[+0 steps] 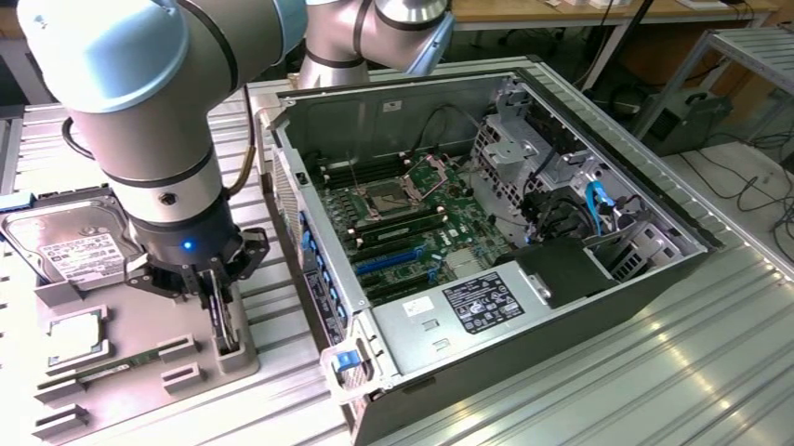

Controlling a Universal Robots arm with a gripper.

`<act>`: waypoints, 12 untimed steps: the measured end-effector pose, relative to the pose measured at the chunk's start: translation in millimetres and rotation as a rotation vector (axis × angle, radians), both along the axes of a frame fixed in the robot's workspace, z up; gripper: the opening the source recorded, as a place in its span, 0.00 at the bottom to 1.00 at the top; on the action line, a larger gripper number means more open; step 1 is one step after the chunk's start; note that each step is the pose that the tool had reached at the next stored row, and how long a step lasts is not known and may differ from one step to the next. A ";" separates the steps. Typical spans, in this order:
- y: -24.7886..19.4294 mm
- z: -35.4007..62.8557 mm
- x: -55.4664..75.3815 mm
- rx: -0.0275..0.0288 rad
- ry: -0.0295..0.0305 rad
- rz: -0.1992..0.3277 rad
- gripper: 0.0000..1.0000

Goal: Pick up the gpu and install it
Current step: 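Pick up the gpu and move the gpu toward the slot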

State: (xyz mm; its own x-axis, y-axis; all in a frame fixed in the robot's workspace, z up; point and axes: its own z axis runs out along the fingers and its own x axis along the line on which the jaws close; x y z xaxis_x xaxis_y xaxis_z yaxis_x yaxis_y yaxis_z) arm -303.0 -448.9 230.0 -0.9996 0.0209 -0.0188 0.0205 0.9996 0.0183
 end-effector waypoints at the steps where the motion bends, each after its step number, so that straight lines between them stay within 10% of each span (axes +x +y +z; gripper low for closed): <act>1: 0.0 2.1 0.0 0.0001 -0.0001 0.000 0.27; 12: 0.0 28.8 0.0 -0.0003 -0.0001 0.000 0.27</act>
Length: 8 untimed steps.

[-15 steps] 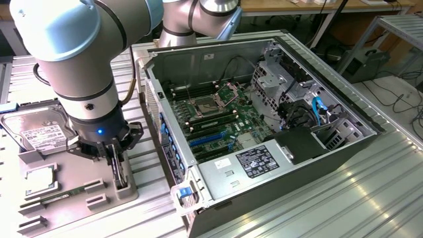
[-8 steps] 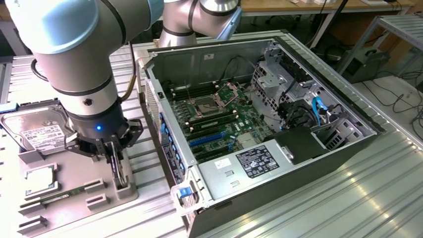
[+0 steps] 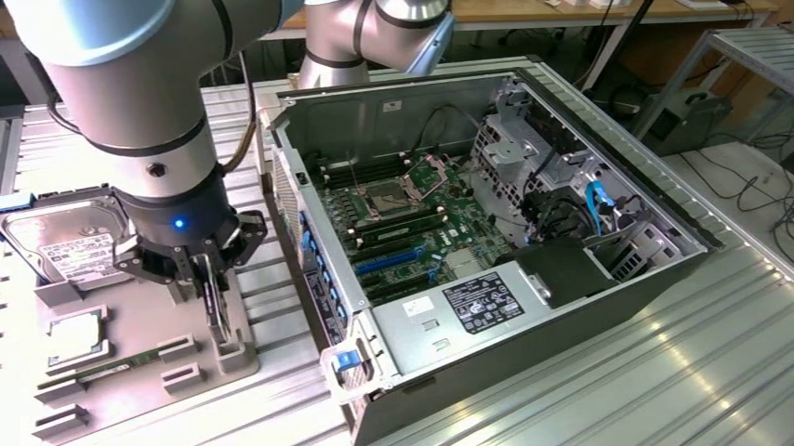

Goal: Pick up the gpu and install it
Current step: 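Pick up the gpu and move the gpu toward the slot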

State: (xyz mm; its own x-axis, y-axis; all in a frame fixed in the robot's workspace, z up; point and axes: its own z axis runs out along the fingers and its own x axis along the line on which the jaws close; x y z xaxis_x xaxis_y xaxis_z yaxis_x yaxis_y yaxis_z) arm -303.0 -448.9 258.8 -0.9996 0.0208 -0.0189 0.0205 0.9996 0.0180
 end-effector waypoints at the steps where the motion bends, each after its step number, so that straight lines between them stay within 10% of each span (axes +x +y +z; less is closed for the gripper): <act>1: 0.0 2.3 0.0 -0.0003 -0.0001 0.000 0.27; 8: 0.0 15.1 0.0 -0.0010 -0.0001 0.000 0.27</act>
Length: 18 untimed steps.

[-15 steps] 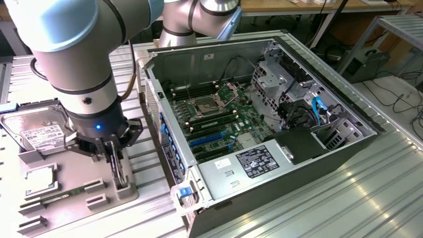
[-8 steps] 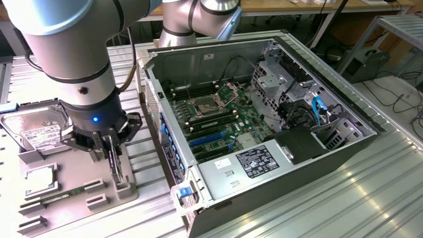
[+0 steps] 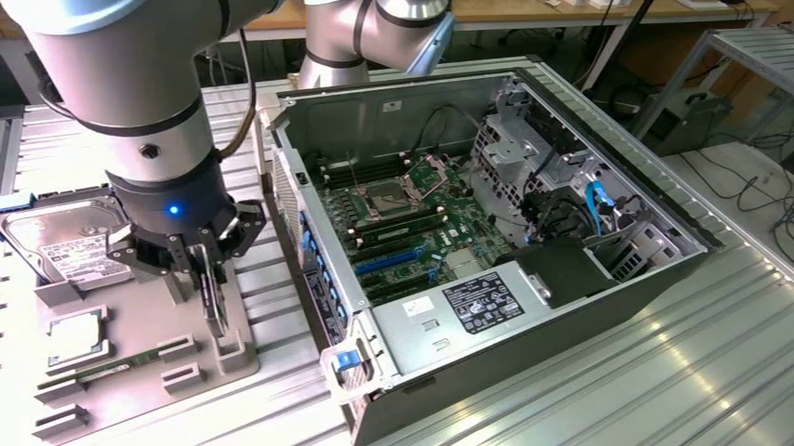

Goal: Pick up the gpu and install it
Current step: 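Pick up the gpu and move the gpu toward the slot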

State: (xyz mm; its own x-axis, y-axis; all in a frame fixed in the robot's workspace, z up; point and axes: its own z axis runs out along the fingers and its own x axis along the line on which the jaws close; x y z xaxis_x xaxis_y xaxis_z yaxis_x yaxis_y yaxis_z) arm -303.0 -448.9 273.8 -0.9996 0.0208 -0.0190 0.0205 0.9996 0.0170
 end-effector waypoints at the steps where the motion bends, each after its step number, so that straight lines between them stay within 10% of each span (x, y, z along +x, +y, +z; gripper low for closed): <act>1: 0.0 1.7 0.0 0.0000 0.0000 0.000 0.27; 18: 0.0 10.2 0.0 -0.0001 0.0001 0.000 0.27</act>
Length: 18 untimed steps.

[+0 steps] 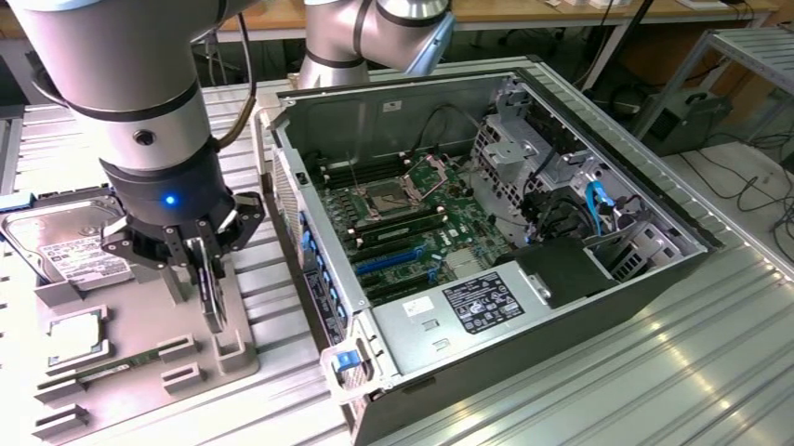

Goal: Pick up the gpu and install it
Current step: 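Pick up the gpu and move the gpu toward the slot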

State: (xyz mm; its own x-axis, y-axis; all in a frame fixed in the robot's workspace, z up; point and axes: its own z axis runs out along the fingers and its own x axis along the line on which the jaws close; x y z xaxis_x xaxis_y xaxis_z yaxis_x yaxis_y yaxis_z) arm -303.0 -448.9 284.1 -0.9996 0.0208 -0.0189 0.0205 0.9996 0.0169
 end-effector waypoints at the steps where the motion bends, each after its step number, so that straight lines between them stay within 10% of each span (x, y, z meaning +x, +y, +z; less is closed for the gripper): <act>1: 0.0 0.9 0.0 0.0000 0.0000 0.000 0.27; 18: 0.0 13.6 0.0 0.0000 0.0000 0.000 0.27</act>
State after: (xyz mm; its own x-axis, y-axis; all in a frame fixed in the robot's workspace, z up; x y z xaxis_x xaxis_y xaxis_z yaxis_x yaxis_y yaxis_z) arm -303.0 -448.9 297.6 -0.9996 0.0208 -0.0189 0.0205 0.9996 0.0170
